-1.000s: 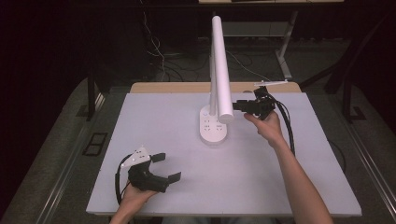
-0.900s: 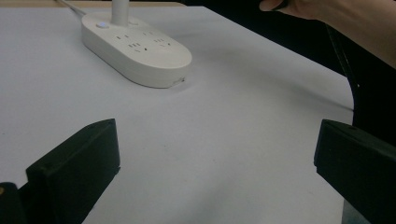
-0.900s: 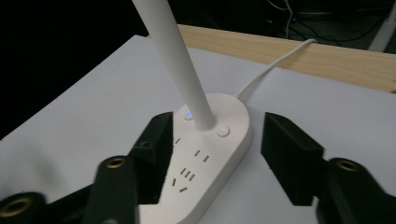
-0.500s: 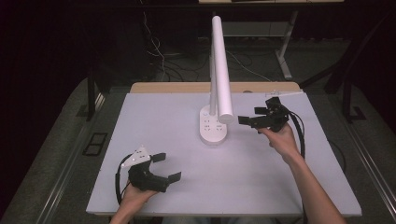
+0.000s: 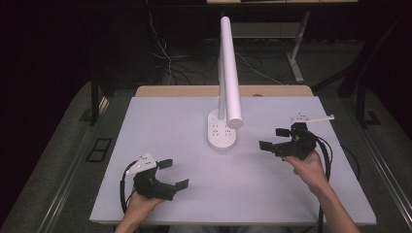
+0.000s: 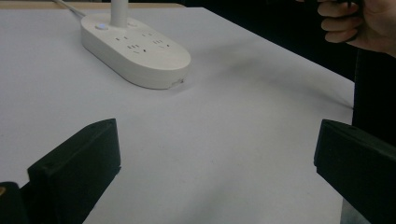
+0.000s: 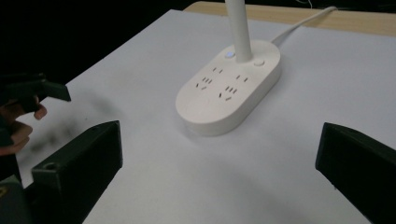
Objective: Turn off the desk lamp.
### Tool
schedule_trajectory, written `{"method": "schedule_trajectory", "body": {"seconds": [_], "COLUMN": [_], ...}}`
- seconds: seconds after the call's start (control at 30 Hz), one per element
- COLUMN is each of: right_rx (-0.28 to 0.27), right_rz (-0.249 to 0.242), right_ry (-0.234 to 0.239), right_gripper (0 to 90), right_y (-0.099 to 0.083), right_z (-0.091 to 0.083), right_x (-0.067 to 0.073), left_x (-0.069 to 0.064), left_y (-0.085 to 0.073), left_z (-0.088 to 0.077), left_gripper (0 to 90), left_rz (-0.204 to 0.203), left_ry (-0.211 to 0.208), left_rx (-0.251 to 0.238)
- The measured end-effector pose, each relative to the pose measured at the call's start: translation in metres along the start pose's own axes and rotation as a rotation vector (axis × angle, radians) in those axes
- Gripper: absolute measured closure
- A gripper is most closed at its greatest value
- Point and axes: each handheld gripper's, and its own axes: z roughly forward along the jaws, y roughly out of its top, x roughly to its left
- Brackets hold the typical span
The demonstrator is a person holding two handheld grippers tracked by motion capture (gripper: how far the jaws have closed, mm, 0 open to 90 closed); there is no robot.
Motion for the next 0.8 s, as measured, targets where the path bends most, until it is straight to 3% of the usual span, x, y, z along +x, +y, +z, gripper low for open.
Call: {"method": "schedule_trajectory", "body": {"seconds": [0.53, 0.8], "right_rx": [-0.023, -0.02], "right_rz": [0.034, 0.044], "right_ry": [-0.033, -0.055], "right_gripper": [0.6, 0.6], "right_y": [-0.055, -0.079], "right_z": [-0.031, -0.038], "right_x": [-0.001, 0.003], "left_x": [-0.001, -0.001], "left_y": [0.0, 0.0], "left_z": [0.0, 0.0], "left_gripper": [0.0, 0.0], "left_rz": [0.005, 0.006], "left_ry": [0.005, 0.006], "left_rx": [0.007, 0.007]}}
